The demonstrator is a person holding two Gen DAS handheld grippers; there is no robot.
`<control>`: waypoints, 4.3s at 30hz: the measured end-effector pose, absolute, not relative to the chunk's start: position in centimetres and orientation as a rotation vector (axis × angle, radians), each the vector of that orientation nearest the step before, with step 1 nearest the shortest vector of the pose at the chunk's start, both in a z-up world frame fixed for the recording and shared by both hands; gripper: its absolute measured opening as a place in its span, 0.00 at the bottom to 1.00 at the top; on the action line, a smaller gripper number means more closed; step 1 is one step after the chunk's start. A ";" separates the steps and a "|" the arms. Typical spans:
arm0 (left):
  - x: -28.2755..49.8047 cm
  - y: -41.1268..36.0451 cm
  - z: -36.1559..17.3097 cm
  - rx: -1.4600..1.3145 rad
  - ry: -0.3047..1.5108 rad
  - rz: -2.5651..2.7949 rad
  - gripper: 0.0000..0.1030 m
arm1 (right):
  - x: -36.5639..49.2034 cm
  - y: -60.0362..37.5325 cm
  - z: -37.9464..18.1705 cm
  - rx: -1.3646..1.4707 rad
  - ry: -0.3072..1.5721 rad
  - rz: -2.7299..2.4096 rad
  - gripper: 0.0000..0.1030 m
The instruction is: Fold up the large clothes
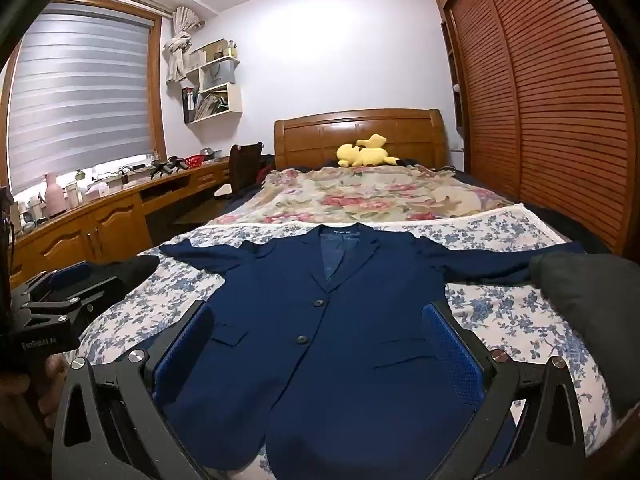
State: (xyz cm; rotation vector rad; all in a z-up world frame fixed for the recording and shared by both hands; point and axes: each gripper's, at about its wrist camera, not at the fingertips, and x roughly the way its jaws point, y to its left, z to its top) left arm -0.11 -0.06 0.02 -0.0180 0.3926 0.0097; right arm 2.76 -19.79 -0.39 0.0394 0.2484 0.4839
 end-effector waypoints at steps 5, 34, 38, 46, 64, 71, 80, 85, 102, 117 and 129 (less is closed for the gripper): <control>-0.3 1.1 0.0 -0.021 0.394 0.012 1.00 | 2.9 -19.9 -0.5 0.045 0.243 0.478 1.00; -0.7 -0.5 0.4 0.000 0.387 0.034 1.00 | 2.9 -19.7 -0.8 0.042 0.241 0.488 1.00; -0.7 -0.5 0.4 0.000 0.387 0.034 1.00 | 2.9 -19.7 -0.8 0.042 0.242 0.489 1.00; -0.7 -0.5 0.3 -0.001 0.389 0.035 1.00 | 2.8 -19.7 -0.8 0.039 0.243 0.490 1.00; -0.7 0.0 0.1 -0.013 0.390 0.031 1.00 | 2.7 -19.7 -0.8 0.038 0.245 0.491 1.00; -0.7 0.1 0.1 -0.013 0.390 0.030 1.00 | 2.8 -19.6 -0.8 0.038 0.246 0.493 1.00; -0.7 0.0 0.1 -0.014 0.389 0.030 1.00 | 2.8 -19.5 -0.8 0.035 0.248 0.497 1.00; -0.7 0.1 0.1 -0.014 0.390 0.030 1.00 | 2.8 -19.5 -0.8 0.035 0.249 0.497 1.00; 2.6 3.7 -3.8 -0.032 0.469 0.091 1.00 | 6.6 -16.8 -1.7 -0.008 0.297 0.549 1.00; 9.0 12.8 -7.8 0.001 0.580 0.193 1.00 | 16.2 -10.6 -1.6 -0.018 0.346 0.682 1.00; 16.3 19.4 -10.0 -0.041 0.711 0.164 1.00 | 23.0 -7.2 -4.4 -0.117 0.442 0.726 1.00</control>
